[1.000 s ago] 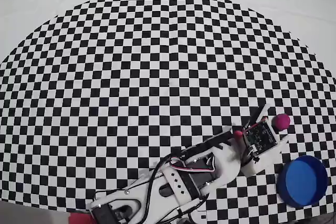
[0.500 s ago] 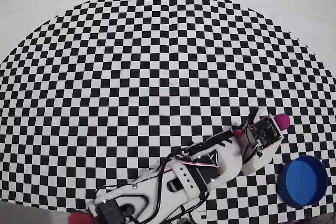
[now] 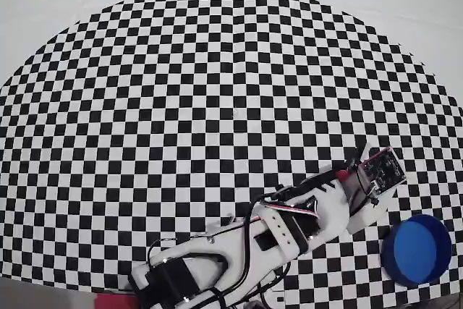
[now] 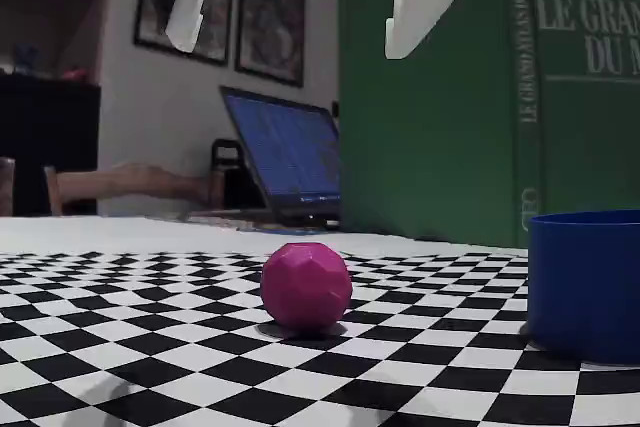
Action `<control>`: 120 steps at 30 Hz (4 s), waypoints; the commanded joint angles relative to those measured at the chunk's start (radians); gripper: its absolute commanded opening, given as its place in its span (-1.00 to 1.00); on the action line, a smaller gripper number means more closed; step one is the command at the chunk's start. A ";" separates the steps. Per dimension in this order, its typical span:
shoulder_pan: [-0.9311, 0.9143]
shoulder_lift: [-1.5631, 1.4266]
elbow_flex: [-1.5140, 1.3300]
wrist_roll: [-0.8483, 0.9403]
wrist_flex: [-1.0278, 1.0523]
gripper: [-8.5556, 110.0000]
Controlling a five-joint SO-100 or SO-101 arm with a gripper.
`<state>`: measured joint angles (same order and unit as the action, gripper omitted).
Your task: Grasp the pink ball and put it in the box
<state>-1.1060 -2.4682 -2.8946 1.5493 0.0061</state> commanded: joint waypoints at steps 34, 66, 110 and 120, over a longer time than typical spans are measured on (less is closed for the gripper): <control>-0.011 0.540 0.351 0.000 -0.077 -0.37; 0.002 0.807 0.531 0.000 -0.072 -0.37; 0.018 1.072 0.715 -0.002 -0.072 -0.37; 0.020 1.108 0.736 -0.002 -0.072 -0.37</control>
<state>-1.0876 -1.3576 -2.1967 1.5493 -0.0583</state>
